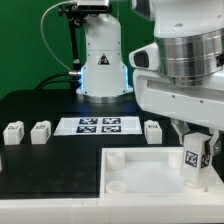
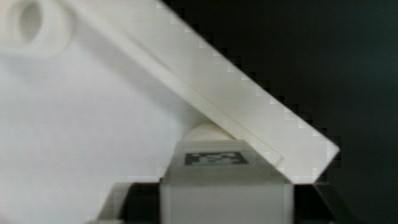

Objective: Assemble one leg

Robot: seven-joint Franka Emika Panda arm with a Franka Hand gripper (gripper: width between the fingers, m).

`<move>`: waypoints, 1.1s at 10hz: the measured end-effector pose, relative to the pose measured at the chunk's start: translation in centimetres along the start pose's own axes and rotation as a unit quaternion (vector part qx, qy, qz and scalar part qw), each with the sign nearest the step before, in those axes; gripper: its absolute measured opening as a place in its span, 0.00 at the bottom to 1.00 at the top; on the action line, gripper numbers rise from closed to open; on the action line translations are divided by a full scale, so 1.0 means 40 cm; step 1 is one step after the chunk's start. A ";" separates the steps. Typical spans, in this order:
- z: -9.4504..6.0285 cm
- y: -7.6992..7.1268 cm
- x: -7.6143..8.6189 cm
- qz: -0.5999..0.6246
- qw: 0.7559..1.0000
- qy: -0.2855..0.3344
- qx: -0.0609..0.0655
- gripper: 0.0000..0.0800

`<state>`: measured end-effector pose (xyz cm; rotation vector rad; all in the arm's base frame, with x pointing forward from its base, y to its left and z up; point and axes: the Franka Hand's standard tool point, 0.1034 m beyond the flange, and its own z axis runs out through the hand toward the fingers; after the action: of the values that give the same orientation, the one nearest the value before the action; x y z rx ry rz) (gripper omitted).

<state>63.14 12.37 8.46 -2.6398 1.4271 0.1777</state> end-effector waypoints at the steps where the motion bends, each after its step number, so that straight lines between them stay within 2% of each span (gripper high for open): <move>1: 0.000 -0.003 0.004 0.064 0.998 -0.009 0.009 0.37; 3: -0.002 -0.006 0.014 0.125 0.992 -0.025 0.020 0.37; 4: -0.001 -0.006 0.011 0.117 0.993 -0.025 0.020 0.37; 5: 0.000 -0.006 0.009 0.078 0.996 -0.024 0.020 0.61; 6: 0.005 -0.006 0.007 0.020 0.999 -0.022 0.020 0.61; 7: 0.011 -0.005 0.005 -0.070 0.997 -0.014 0.018 0.77; 8: 0.007 -0.013 -0.010 -0.186 0.983 0.012 -0.001 0.80; 10: 0.010 -0.013 -0.012 -0.302 0.953 0.012 -0.003 0.81; 11: 0.009 -0.011 -0.008 -0.368 0.930 0.016 -0.009 0.81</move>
Offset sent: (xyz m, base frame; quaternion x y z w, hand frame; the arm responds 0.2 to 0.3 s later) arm 0.0000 0.0000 0.0000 0.0000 0.0000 0.0000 1.0000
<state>63.32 12.95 8.19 -2.9811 0.3574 0.0595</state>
